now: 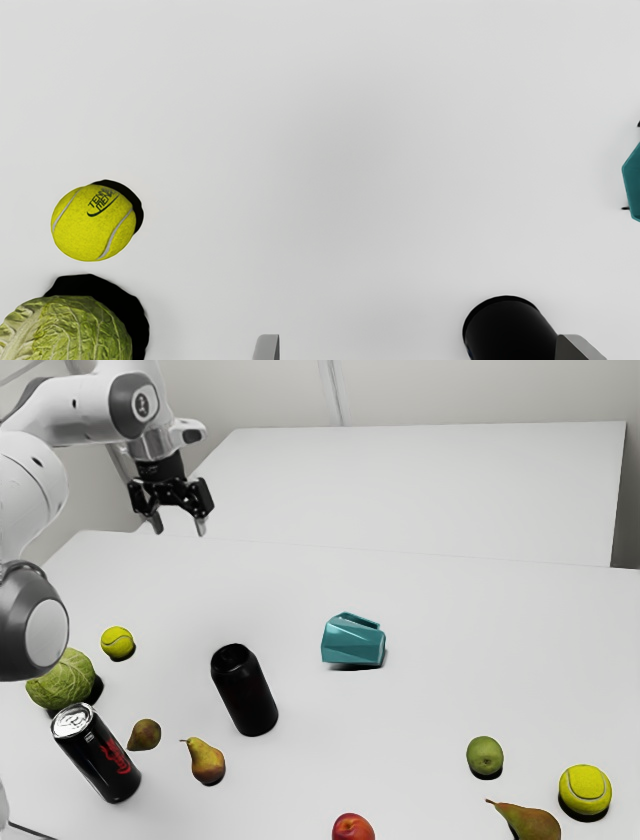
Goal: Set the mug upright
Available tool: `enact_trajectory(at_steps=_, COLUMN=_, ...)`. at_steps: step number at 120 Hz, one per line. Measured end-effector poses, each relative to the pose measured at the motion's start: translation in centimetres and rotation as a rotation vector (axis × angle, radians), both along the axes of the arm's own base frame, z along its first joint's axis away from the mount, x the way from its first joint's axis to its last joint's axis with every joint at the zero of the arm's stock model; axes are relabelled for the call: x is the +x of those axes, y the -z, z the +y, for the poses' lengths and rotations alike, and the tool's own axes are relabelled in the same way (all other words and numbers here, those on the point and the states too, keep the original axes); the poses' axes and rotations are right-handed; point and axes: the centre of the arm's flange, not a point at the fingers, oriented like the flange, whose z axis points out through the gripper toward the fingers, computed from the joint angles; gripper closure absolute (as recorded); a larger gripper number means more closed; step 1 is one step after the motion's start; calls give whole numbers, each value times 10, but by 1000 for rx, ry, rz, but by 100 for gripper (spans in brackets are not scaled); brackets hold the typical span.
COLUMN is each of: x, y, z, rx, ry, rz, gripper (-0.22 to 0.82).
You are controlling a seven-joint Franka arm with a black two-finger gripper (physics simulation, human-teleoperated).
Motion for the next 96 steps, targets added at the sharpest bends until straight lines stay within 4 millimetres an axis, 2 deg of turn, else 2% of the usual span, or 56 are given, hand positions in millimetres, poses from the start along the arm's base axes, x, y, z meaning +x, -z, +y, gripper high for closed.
enact_trajectory(at_steps=20, x=2, y=5, z=-1, rx=-33, ry=-1, rz=-12, gripper=0)
enact_trajectory(at_steps=29, x=3, y=27, z=-18, rx=-109, ry=7, rz=-11, gripper=0)
enact_trajectory(at_steps=36, x=-5, y=50, z=-33, rx=-165, ry=14, rz=-7, gripper=0)
enact_trajectory(at_steps=53, x=-27, y=103, z=-47, rx=-308, ry=-45, rz=-21, gripper=0)
enact_trajectory(at_steps=77, x=-34, y=148, z=-72, rx=-525, ry=-149, rz=-81, gripper=0)
enact_trajectory(at_steps=96, x=-25, y=185, z=-87, rx=-670, ry=-229, rz=-123, gripper=0)
